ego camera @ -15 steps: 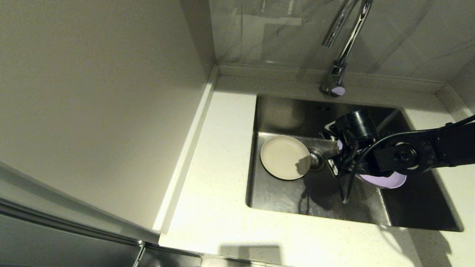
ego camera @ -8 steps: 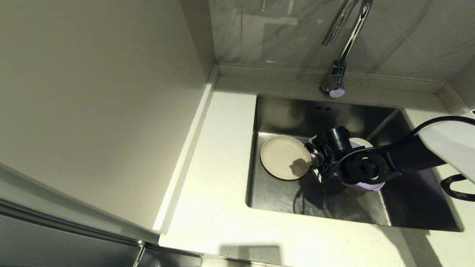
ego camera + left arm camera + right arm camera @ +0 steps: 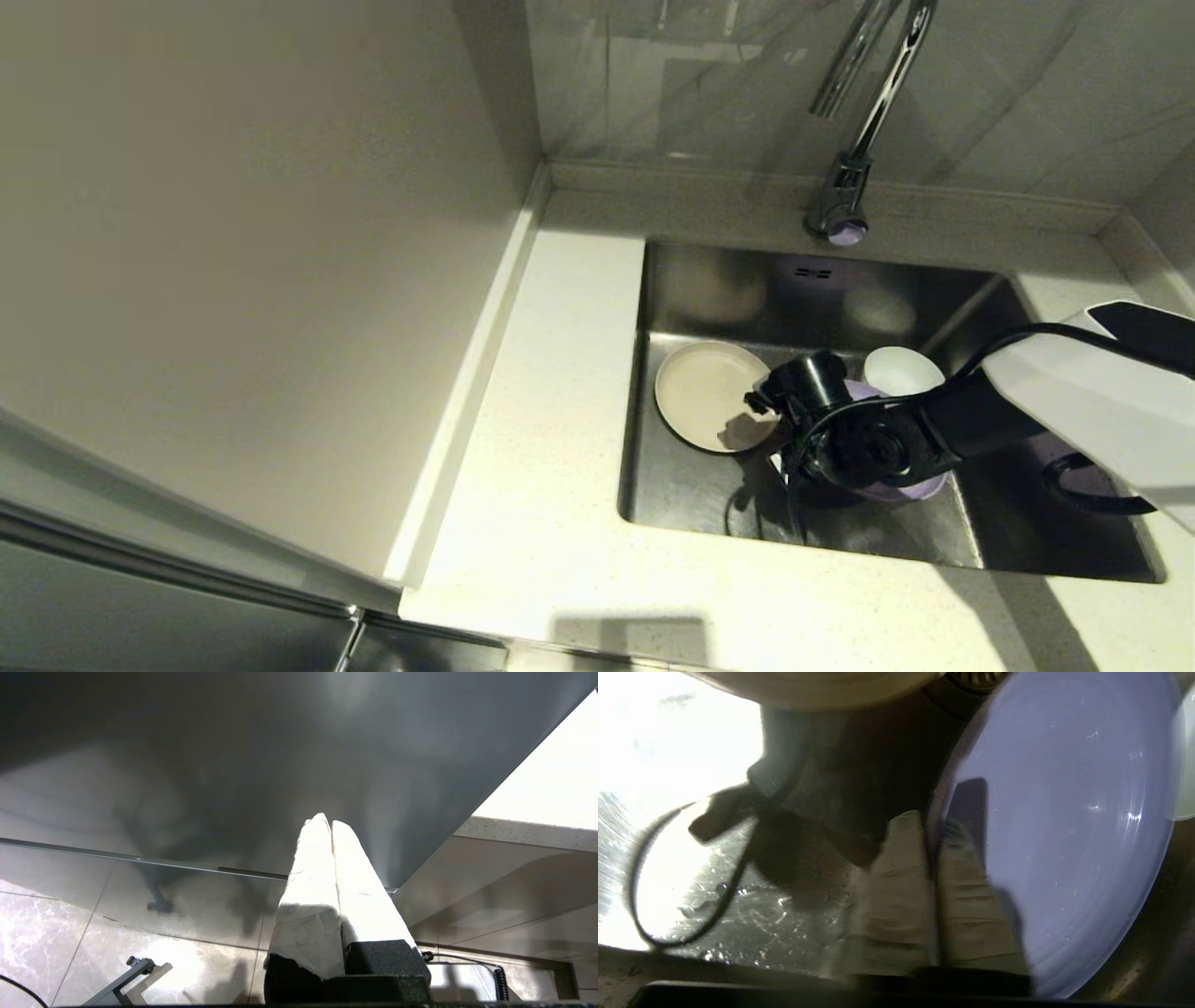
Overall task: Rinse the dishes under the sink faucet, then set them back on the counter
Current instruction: Put a plate into the sink
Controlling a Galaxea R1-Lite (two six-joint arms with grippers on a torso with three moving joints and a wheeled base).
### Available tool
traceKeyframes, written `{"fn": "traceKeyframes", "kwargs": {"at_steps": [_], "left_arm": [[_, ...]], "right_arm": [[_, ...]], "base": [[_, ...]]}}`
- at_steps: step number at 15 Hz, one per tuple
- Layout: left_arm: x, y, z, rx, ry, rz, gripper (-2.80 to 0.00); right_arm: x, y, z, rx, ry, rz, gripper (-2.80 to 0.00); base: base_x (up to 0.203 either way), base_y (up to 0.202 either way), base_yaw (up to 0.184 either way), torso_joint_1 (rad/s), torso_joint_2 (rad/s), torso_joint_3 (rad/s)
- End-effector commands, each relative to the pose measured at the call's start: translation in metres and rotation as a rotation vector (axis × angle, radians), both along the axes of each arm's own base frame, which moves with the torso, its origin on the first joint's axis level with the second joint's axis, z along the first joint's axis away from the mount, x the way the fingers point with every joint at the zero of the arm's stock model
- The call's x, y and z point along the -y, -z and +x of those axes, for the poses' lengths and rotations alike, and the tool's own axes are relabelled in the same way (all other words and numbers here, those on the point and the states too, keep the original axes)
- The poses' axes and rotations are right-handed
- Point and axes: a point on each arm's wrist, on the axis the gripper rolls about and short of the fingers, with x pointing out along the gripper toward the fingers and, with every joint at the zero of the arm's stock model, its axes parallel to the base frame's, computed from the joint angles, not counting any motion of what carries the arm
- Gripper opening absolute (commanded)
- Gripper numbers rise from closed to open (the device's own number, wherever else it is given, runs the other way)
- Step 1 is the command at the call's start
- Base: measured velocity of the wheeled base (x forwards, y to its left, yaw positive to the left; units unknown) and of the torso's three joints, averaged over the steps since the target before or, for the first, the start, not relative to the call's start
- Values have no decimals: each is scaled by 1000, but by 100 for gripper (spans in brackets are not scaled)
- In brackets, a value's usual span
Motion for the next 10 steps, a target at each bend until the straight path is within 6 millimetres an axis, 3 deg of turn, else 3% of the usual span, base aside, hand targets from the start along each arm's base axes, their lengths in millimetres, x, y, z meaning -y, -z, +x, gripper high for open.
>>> {"fn": "traceKeyframes", "kwargs": {"at_steps": [1,6,10], "left_arm": [[0,0,0,2,0,-1,-280],[0,0,0,2,0,-1,-280],[0,0,0,2,0,-1,-280]], "right_arm": [[-3,3,1,8,-7,1,0],[-2,-9,1,42,-4,15,0],[20,-62,-8,149,40,54,0]], "base": [[0,0,0,0,0,0],[0,0,0,0,0,0],[0,0,0,0,0,0]]}}
